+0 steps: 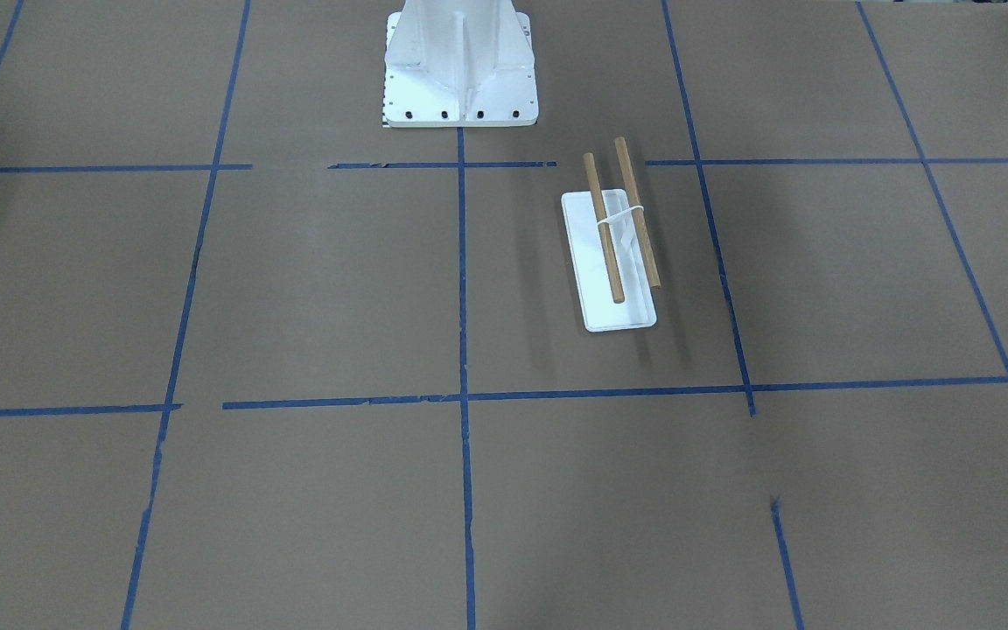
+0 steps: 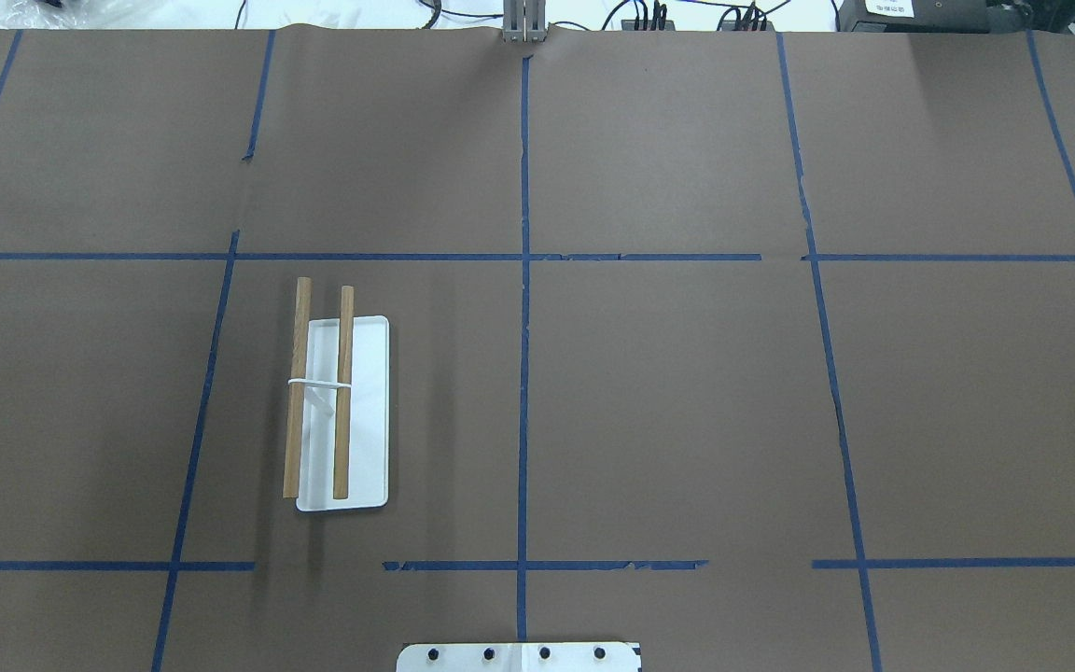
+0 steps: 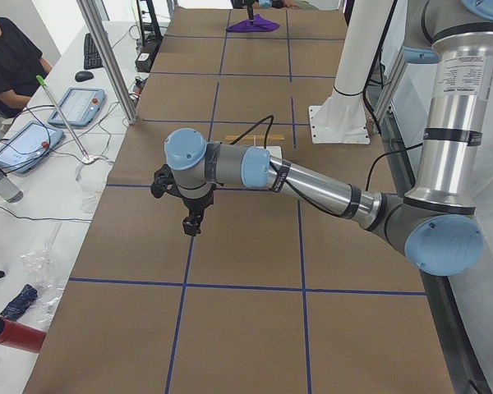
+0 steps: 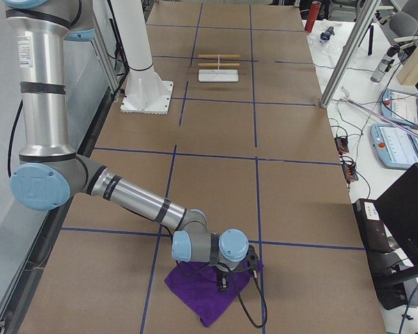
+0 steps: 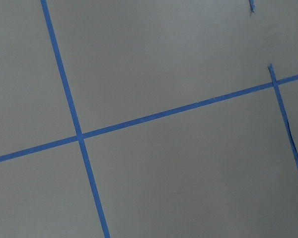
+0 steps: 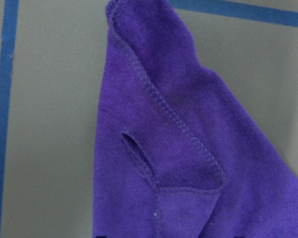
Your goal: Hang towel on rack
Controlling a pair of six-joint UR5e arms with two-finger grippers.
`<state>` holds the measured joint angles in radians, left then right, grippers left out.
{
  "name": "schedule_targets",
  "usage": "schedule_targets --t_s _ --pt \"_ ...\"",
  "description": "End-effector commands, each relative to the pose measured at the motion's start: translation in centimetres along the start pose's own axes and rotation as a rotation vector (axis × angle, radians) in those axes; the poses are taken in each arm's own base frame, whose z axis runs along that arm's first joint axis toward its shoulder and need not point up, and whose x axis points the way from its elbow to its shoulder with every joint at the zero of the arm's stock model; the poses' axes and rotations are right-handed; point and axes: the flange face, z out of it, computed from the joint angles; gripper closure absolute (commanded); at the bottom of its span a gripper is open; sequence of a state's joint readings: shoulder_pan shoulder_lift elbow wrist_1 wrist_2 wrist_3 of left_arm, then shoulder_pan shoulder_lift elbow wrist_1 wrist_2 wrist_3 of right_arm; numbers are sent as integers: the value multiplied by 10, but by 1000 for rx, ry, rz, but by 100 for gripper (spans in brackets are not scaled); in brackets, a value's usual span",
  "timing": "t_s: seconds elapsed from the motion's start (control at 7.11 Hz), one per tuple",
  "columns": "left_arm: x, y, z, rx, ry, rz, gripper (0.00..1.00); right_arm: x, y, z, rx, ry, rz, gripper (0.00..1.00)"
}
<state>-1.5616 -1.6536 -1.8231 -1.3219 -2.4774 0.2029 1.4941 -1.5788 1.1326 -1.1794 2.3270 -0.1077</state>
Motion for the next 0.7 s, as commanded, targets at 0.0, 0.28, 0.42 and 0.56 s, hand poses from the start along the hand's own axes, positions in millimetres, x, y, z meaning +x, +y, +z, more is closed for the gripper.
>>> schedule_targets --t_s 0.0,0.28,0.42,0.56 --pt "0 0 0 -1 0 -2 0 -1 9 4 -3 -31 47 33" --pt "0 0 0 0 0 -1 0 3 25 11 -13 -50 61 33" --pt "0 0 0 0 0 -1 0 3 26 12 -17 -51 60 34" --pt "-1 0 1 -1 0 0 0 5 28 14 -21 -50 66 39"
